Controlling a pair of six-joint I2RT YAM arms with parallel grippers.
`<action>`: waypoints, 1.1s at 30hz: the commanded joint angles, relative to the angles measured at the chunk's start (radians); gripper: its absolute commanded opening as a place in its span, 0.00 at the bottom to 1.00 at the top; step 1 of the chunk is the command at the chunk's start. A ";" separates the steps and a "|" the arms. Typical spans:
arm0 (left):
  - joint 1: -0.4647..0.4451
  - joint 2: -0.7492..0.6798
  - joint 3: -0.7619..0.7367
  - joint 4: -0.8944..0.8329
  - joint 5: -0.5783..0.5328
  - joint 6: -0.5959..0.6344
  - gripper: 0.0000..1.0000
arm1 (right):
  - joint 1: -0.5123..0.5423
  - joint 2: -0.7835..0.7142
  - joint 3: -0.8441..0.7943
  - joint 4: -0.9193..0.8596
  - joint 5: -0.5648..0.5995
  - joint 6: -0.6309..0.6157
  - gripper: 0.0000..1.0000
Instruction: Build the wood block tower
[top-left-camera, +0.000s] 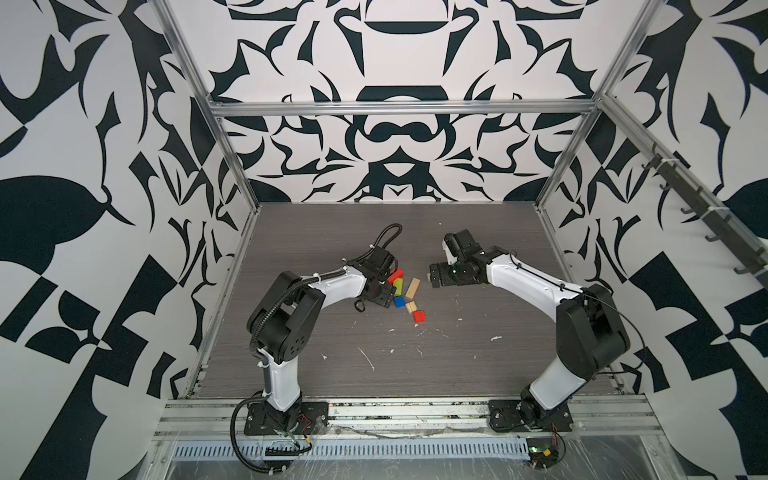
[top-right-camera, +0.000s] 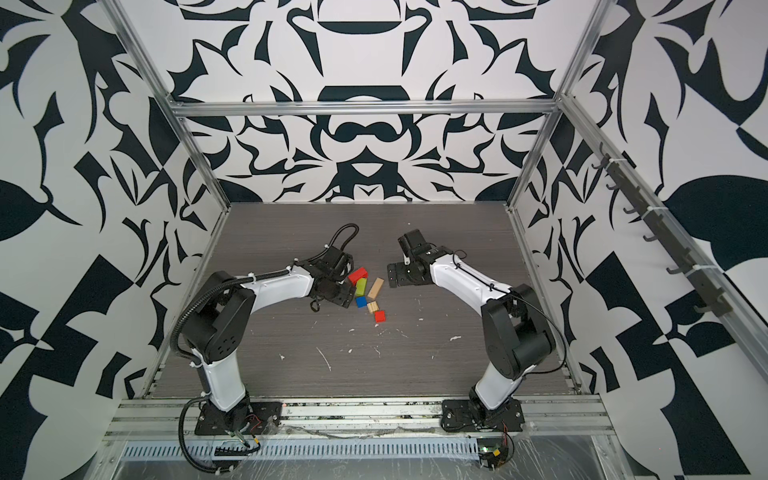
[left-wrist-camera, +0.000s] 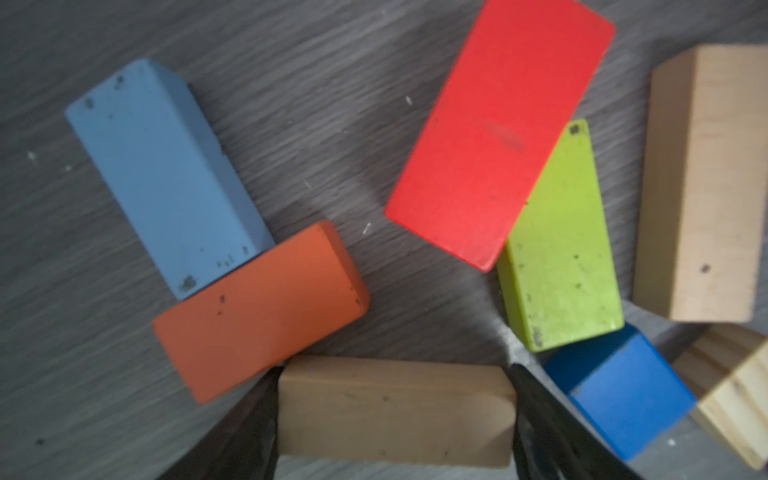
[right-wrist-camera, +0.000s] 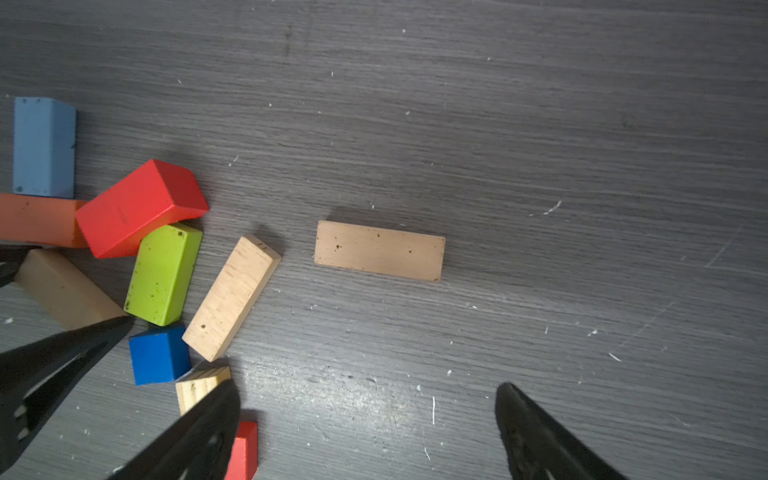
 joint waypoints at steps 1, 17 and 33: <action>-0.002 0.008 0.009 -0.029 -0.019 -0.022 0.67 | 0.002 -0.021 0.002 -0.006 0.015 -0.007 0.99; -0.035 -0.071 0.157 -0.094 0.144 -0.341 0.57 | -0.027 -0.128 -0.073 0.015 0.028 0.083 0.98; -0.224 0.224 0.483 -0.056 0.143 -0.535 0.57 | -0.177 -0.390 -0.232 -0.055 0.073 0.243 0.98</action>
